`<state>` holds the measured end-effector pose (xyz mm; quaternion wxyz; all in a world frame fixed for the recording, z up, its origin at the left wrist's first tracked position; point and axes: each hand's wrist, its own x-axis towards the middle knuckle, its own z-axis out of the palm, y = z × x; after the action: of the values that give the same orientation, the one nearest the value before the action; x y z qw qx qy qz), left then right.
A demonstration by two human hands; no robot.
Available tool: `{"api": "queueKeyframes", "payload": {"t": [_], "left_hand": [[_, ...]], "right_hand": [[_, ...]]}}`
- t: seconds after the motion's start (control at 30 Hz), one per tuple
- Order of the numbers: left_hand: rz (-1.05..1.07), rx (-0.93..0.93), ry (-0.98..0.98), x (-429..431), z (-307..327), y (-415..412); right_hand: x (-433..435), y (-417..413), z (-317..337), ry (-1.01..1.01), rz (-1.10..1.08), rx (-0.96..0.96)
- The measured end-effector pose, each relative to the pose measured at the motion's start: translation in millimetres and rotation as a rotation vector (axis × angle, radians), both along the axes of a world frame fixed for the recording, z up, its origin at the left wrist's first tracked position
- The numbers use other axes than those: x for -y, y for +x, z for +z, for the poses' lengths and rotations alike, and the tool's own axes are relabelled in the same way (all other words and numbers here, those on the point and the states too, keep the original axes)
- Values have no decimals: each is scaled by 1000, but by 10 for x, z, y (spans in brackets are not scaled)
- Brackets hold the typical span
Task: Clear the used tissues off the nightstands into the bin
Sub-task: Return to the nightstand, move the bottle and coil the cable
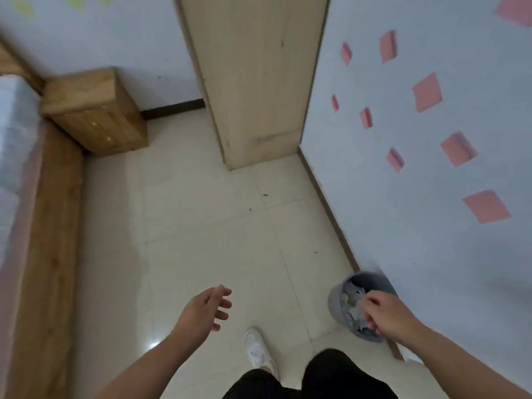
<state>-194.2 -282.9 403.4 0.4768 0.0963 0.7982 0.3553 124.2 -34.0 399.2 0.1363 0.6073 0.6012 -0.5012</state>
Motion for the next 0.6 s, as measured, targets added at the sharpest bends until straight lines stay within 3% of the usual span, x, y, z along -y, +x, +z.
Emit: {"api": "queueKeyframes", "payload": {"t": [0.13, 0.3, 0.6], "left_hand": [[336, -49, 11, 778, 192, -373], [780, -149, 5, 1763, 319, -235], [1443, -61, -118, 2593, 157, 1845]], "right_hand": [[5, -842, 60, -48, 247, -41], [-20, -1907, -37, -54, 584, -22], [741, -3076, -404, -54, 1285, 126]]}}
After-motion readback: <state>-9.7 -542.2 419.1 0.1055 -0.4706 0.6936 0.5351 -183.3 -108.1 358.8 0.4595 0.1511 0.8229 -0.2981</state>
